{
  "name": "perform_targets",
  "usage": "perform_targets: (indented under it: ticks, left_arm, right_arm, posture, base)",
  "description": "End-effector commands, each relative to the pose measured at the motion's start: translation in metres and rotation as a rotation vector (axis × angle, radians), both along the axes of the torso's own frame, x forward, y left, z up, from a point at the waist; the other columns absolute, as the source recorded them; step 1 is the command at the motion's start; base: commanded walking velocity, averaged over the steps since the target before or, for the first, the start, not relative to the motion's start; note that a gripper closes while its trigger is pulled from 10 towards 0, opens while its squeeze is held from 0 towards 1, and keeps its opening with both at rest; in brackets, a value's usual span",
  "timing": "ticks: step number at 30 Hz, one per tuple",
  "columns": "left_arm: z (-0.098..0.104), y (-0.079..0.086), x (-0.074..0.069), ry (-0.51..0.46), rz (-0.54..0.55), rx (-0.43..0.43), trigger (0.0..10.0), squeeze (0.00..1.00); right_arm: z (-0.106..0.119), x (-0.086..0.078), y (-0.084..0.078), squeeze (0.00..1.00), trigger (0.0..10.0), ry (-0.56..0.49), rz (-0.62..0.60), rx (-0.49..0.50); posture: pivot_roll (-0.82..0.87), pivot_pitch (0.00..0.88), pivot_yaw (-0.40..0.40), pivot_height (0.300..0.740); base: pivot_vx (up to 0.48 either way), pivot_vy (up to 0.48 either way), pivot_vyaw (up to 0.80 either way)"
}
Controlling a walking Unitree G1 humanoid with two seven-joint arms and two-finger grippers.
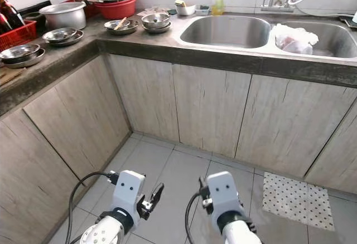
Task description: Kitchen organization
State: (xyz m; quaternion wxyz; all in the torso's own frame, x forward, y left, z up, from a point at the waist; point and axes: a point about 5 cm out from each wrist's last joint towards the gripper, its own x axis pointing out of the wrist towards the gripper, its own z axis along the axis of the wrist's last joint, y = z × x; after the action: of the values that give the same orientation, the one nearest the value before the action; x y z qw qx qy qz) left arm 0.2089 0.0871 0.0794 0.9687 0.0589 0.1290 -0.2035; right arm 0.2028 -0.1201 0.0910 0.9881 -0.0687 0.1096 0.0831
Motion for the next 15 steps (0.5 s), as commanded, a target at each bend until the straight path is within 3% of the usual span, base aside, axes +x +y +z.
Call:
perform_targets:
  ticks: [1,4,7,10,15]
  left_arm:
    - [0.002,0.001,0.000,-0.014,-0.001,-0.002,10.0,0.00]
    - [0.003,0.000,0.002,-0.040,-0.008,-0.013,10.0,0.00]
    - [0.017,0.004,0.004,-0.146,0.019,-0.039,10.0,0.00]
    - [0.026,0.007,0.004,-0.211,0.054,-0.057,10.0,0.00]
    - [0.027,0.008,0.005,-0.219,0.072,-0.064,10.0,0.00]
  right_arm:
    - [0.003,-0.001,0.002,0.00,10.0,-0.019,0.002,0.009]
    - [0.003,0.000,0.001,0.00,10.0,-0.029,-0.002,0.014]
    - [0.015,0.002,0.001,0.00,10.0,-0.105,-0.013,0.064]
    - [0.021,0.002,0.001,0.00,10.0,-0.153,-0.001,0.042]
    - [0.020,0.004,-0.001,0.00,10.0,-0.146,-0.010,0.062]
  posture:
    - [0.09,0.000,0.042,0.740]
    - [0.09,0.000,0.044,0.740]
    - [0.09,0.000,0.038,0.740]
    - [0.09,0.000,0.026,0.740]
    - [0.09,0.000,0.017,0.740]
  base:
    - [0.000,0.000,0.00]
    - [0.000,0.000,0.00]
    - [0.000,0.000,0.00]
    - [0.000,0.000,0.00]
    - [0.000,0.000,0.00]
